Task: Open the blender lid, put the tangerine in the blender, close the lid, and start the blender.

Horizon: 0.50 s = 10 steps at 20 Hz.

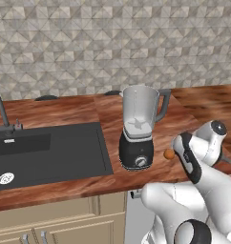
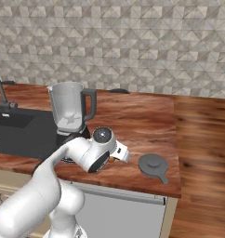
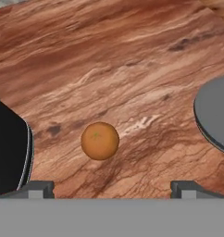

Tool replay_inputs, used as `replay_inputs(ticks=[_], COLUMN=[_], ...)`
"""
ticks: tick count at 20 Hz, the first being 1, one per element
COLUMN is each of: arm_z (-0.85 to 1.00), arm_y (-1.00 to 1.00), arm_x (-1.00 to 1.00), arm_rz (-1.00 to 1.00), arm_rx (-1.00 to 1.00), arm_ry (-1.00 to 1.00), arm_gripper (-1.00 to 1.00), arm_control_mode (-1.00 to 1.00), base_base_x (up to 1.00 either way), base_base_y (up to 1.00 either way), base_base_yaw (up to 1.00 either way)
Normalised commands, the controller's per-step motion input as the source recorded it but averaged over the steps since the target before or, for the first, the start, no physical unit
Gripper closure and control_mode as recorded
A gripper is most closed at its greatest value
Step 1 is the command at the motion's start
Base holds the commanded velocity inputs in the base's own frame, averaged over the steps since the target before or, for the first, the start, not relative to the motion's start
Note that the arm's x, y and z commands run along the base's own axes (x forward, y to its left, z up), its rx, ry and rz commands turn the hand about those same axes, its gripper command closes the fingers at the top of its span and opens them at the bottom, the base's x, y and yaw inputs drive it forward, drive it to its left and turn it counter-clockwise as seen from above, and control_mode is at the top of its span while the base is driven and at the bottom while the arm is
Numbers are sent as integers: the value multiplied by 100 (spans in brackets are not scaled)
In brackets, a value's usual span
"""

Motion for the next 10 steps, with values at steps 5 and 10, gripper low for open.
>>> replay_inputs(ticks=[5, 10], arm_z=[-12, -18], arm_y=[20, 14], arm_x=[23, 8], arm_rz=[11, 4], arm_rx=[0, 0], arm_ry=[15, 7], arm_gripper=[-100, -100], arm_control_mode=[-100, -100], base_base_x=[0, 0], base_base_y=[0, 0], base_base_yaw=[0, 0])
